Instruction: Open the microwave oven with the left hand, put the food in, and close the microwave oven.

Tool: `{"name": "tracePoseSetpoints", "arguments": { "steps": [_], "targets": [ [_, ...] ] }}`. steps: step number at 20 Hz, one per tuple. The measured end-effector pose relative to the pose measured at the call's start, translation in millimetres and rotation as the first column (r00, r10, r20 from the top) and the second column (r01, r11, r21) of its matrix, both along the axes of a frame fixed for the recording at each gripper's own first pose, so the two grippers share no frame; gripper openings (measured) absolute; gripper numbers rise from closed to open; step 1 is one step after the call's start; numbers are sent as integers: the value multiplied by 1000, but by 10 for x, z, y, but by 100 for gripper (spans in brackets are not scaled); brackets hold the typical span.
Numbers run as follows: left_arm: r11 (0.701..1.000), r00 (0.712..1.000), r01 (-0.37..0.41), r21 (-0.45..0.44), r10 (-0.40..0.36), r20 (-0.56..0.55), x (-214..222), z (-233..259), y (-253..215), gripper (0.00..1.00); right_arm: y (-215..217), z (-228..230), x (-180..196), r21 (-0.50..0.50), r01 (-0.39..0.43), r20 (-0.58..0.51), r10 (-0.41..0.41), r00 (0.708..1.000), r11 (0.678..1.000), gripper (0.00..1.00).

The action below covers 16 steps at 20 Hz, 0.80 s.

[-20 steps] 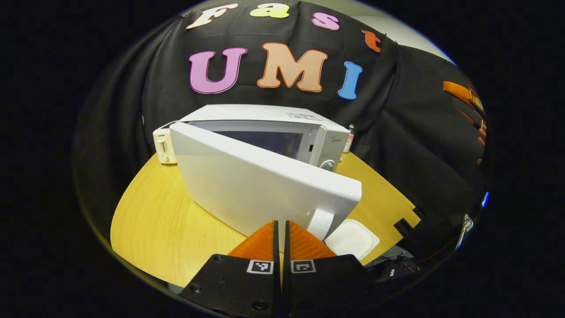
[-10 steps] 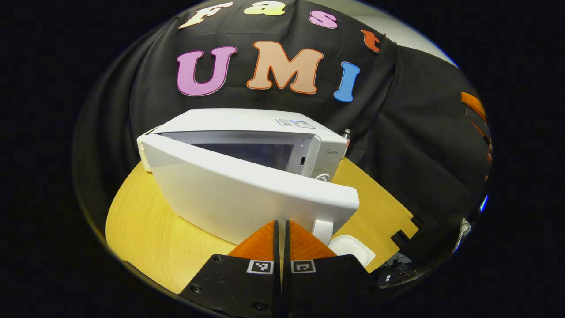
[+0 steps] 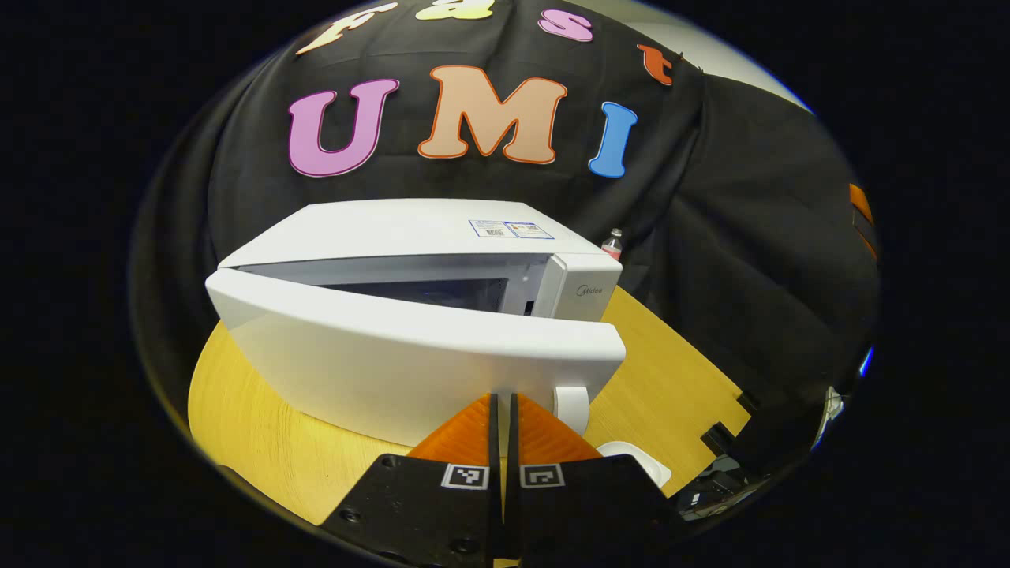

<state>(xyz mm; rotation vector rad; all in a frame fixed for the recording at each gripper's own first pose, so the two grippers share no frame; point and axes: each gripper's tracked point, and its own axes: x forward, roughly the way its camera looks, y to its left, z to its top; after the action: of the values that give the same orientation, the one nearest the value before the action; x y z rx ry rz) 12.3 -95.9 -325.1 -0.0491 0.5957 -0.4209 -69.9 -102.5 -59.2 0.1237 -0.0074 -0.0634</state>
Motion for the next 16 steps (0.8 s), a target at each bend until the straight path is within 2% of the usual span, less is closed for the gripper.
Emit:
{"name": "tracePoseSetpoints", "arguments": {
  "steps": [6, 15, 16],
  "targets": [
    [1000, 1000, -11, 6, 12, -27, 232, -116, -45, 0, -157, 33, 9, 5, 35, 7, -36, 999, 999, 99],
    [999, 999, -41, 27, 42, -23, 567, -159, -102, 0, -147, 13, 69, -17, 39, 0, -39, 999, 999, 99],
    [999, 999, -41, 25, 42, -22, 595, -159, -127, 0, -150, 5, 74, -17, 41, 0, -41, 999, 999, 91]
  ]
}}
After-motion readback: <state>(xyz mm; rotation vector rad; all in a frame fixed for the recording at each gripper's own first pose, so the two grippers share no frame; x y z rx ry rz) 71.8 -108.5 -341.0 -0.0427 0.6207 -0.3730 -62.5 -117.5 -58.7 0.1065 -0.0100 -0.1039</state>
